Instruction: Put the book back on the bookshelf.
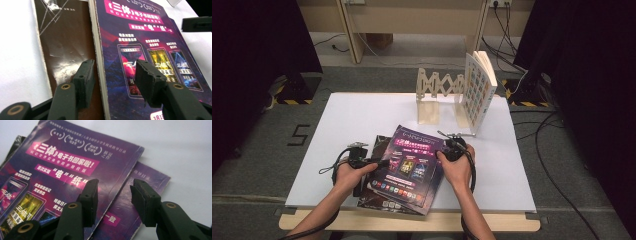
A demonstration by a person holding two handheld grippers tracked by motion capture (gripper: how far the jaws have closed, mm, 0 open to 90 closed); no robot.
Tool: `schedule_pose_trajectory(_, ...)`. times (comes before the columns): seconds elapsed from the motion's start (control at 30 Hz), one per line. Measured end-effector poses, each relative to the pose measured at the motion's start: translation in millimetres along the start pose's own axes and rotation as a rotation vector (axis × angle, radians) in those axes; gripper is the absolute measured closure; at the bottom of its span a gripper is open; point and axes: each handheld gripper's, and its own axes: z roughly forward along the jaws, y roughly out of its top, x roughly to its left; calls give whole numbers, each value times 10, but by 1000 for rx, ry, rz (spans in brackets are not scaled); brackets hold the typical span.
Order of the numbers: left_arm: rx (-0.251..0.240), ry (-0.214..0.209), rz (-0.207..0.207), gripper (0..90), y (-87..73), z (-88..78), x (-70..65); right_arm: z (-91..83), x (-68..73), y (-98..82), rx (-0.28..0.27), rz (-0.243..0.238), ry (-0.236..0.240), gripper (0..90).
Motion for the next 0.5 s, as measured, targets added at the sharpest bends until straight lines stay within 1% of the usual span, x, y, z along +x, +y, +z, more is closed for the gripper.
schedule_pose_trajectory(0.1, 5, -8, -2, 504, -6, 3, -13, 52, 31, -28, 19, 11, 7, 562)
schedule_pose_trajectory(0.13, 7, -7, -1, 505, -5, 3, -14, 67, 33, -38, 20, 2, 11, 562)
schedule_pose_trajectory(0.17, 11, -7, 1, 506, 0, 2, -11, 87, 40, -42, 24, 5, 16, 556)
schedule_pose_trajectory(0.2, 16, -7, -2, 510, 7, -1, -8, 94, 40, -40, 22, 3, 17, 555)
schedule_pose_trajectory(0.27, 17, -10, -11, 517, 13, -1, -7, 96, 50, -25, 30, 14, 17, 553)
schedule_pose_trajectory(0.37, 20, 1, -11, 536, 21, -8, -21, 113, 72, -29, 23, -3, 19, 551)
schedule_pose_trajectory(0.4, 15, 2, -19, 539, 26, -17, -31, 117, 85, -34, 23, 6, 19, 548)
schedule_pose_trajectory(0.43, 9, 2, -27, 542, 29, -27, -38, 117, 96, -40, 19, 6, 13, 545)
schedule_pose_trajectory(0.47, -2, -5, -45, 543, 37, -47, -56, 119, 94, -44, 16, 0, 13, 544)
schedule_pose_trajectory(0.5, -9, -8, -48, 542, 42, -59, -68, 119, 95, -45, 16, 14, 14, 545)
